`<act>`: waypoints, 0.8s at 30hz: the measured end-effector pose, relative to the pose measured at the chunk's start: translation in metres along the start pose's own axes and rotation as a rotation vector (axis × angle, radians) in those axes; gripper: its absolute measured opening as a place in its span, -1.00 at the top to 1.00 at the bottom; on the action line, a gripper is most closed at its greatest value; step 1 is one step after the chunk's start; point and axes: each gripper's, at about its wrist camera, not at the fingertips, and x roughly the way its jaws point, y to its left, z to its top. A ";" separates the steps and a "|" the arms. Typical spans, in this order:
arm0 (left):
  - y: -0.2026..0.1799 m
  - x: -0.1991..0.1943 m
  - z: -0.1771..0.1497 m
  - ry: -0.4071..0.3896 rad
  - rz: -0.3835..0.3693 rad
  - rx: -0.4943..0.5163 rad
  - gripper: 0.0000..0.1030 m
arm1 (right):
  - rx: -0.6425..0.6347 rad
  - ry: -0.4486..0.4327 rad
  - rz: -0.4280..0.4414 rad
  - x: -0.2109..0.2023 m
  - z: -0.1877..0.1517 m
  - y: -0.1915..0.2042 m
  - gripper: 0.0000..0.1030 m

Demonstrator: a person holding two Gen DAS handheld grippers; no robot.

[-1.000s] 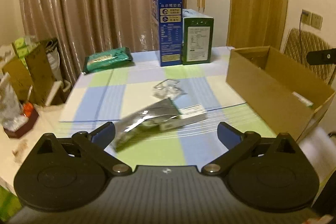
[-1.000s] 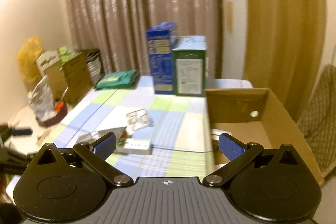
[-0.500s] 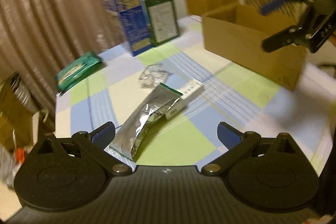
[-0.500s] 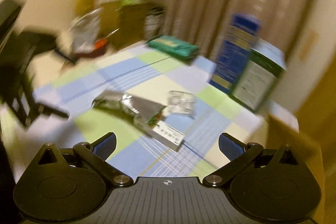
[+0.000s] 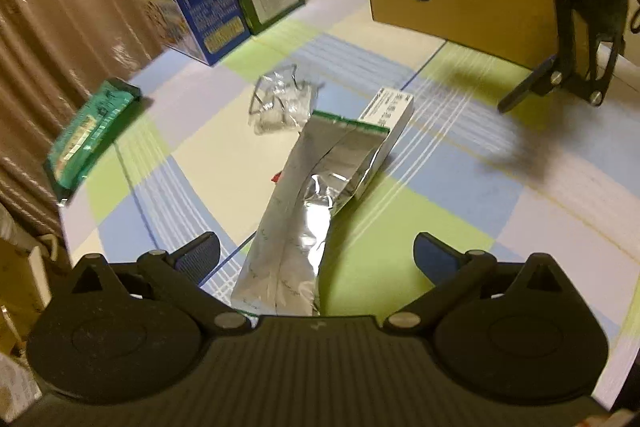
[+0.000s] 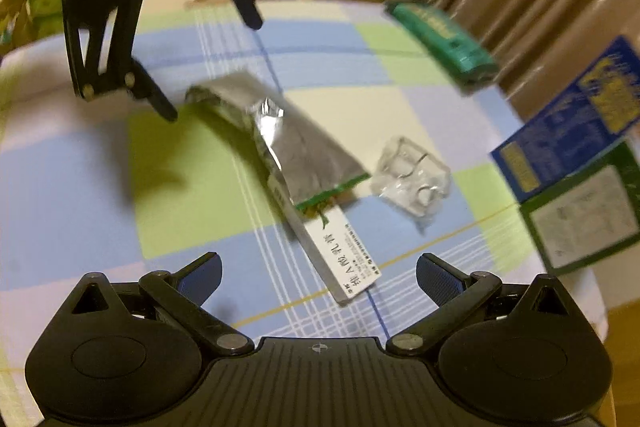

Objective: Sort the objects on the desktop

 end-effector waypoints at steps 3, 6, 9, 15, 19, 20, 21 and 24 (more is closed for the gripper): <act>0.009 0.016 0.001 0.030 -0.058 0.022 -0.82 | -0.017 0.030 0.019 0.026 0.002 -0.007 -0.95; 0.013 0.036 0.000 0.066 -0.094 0.052 -0.69 | -0.018 0.041 0.041 0.042 0.006 -0.013 -0.95; 0.017 0.050 0.001 0.085 -0.107 0.069 -0.65 | -0.030 0.063 0.062 0.060 0.008 -0.018 -0.83; 0.026 0.070 0.004 0.112 -0.136 0.067 -0.45 | -0.029 0.104 0.086 0.087 0.012 -0.025 -0.38; 0.034 0.078 0.008 0.123 -0.144 0.053 -0.45 | 0.010 0.106 0.105 0.090 0.012 -0.027 0.09; 0.035 0.079 0.009 0.127 -0.144 0.051 -0.45 | 0.025 0.108 0.112 0.088 0.012 -0.026 0.13; 0.036 0.081 0.010 0.133 -0.148 0.047 -0.45 | 0.030 0.116 0.114 0.086 0.011 -0.022 0.16; 0.034 0.083 0.011 0.153 -0.149 0.037 -0.39 | 0.073 0.141 0.102 0.079 0.009 -0.013 0.23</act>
